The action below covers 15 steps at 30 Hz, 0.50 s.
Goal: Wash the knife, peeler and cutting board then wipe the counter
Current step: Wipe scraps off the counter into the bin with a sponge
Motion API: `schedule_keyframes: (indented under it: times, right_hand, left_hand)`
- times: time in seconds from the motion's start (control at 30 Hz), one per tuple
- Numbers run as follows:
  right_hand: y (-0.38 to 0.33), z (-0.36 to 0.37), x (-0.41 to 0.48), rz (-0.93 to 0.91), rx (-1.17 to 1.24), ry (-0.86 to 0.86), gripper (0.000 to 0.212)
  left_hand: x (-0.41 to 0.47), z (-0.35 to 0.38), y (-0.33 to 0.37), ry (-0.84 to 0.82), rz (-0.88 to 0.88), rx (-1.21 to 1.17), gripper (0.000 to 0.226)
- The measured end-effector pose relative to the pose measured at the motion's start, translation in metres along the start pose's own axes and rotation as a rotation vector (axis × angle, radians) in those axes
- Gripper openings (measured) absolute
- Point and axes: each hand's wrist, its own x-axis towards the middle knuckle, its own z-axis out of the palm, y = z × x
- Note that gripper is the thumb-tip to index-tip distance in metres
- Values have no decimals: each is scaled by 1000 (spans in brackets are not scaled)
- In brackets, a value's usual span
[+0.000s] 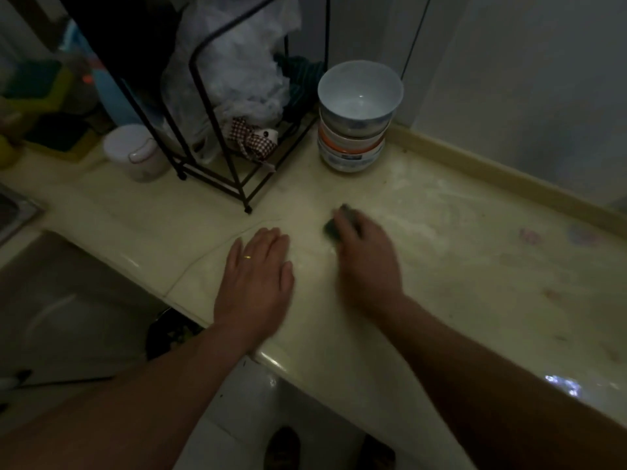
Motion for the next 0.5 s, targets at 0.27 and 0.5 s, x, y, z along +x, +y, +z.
schedule_keyframes:
  times: [0.27,0.5]
  right_hand:
    - [43,-43,-7,88,-80,35,56]
    - [-162,54,-24,-64,101,10,49]
  left_hand:
    - [2,-15,-16,-30,-151,-595,44]
    - [-15,-44,-80,285,-463,-706,30]
